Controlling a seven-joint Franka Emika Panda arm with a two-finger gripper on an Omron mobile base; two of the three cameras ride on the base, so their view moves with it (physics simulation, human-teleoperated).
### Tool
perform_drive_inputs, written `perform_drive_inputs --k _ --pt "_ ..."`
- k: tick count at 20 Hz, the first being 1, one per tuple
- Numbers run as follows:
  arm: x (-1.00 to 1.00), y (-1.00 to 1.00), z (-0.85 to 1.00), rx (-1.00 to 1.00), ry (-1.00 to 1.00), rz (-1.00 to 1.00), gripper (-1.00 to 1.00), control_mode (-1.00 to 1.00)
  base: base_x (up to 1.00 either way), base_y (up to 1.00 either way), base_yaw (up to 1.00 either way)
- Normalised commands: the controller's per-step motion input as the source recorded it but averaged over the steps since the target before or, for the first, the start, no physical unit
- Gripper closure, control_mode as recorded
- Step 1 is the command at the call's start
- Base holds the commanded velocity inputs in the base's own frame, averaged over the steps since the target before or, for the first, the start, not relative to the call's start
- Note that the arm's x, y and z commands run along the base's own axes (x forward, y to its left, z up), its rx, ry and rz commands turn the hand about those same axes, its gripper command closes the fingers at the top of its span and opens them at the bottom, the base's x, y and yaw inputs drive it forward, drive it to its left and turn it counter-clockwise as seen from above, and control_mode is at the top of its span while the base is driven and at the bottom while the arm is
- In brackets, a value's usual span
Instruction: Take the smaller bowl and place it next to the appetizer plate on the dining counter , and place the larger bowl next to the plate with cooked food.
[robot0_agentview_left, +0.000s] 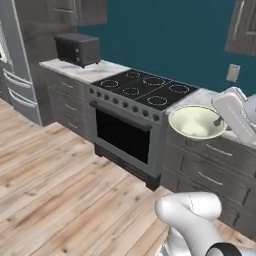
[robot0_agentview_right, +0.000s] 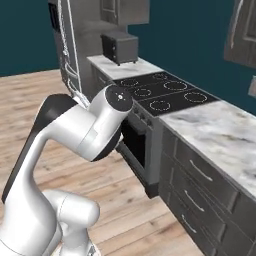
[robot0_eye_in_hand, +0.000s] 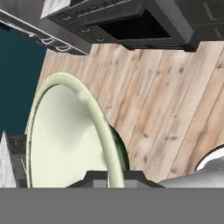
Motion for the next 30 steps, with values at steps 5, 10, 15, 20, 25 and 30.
perform_drive_inputs --k 5,10,15,20,25,30 --pt "0.0 0.0 0.0 0.0 0.0 0.0 1.0 1.0 0.92 0.75 0.53" --pt "0.0 0.0 0.0 0.0 0.0 0.0 1.0 1.0 1.0 0.55 0.47" --pt "0.0 0.0 0.0 0.0 0.0 0.0 1.0 1.0 1.0 0.36 0.43" --pt "0.0 0.0 0.0 0.0 0.0 0.0 1.0 1.0 1.0 0.09 0.38" --pt "0.0 0.0 0.0 0.0 0.0 0.0 1.0 1.0 1.0 0.0 0.34" --pt "0.0 0.0 0.0 0.0 0.0 0.0 1.0 1.0 1.0 -0.26 0.32"
